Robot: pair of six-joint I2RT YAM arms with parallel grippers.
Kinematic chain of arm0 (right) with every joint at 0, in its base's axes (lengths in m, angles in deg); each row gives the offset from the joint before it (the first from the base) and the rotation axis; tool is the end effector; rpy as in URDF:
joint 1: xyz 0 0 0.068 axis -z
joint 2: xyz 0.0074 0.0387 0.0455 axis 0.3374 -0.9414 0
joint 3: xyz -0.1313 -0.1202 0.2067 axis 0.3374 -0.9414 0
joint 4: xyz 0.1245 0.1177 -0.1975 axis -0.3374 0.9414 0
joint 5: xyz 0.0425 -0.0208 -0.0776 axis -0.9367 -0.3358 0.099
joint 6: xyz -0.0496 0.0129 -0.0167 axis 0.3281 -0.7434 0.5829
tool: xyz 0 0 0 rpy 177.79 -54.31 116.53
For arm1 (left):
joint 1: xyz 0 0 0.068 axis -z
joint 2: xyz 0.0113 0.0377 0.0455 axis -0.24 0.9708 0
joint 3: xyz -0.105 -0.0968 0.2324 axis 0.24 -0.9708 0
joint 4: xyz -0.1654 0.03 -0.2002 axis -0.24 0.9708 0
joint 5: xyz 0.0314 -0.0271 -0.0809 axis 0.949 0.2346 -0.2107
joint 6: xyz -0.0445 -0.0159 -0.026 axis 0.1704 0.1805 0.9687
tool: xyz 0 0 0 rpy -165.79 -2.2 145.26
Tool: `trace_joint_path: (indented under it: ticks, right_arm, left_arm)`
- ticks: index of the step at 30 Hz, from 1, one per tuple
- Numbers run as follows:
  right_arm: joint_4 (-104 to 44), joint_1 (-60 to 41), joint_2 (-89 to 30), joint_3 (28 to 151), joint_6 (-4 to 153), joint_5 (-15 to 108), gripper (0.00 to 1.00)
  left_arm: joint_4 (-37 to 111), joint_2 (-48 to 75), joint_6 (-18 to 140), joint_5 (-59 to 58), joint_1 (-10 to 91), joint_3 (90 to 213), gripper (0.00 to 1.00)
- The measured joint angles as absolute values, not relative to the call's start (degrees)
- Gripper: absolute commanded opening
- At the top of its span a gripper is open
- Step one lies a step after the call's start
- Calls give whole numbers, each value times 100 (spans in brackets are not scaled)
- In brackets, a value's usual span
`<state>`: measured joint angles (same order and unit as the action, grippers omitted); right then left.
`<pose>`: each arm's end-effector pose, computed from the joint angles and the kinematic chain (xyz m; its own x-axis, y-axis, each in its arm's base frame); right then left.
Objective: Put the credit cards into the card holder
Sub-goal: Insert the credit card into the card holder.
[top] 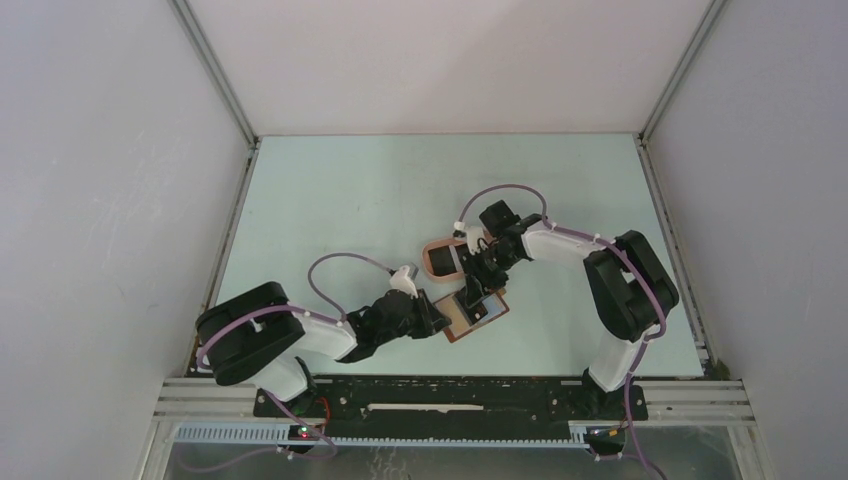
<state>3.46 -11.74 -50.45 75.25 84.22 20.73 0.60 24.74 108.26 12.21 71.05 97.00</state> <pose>0.2697 0.1880 0.1584 -0.7929 -0.5329 -0.2956 -0.6019 0.6091 0.5164 0.1336 -0.2017 0.1143 -0.8287 -0.2933 -0.4767 0.1755 0.6727 -0.7188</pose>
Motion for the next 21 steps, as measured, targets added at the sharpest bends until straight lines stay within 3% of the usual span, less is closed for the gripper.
trace_joint_path:
  ticks: [21]
  right_arm:
    - [549,-1568,-5012,7723,8761,2687,50]
  left_arm:
    - [304,2448,10982,1311,7116,9733,17]
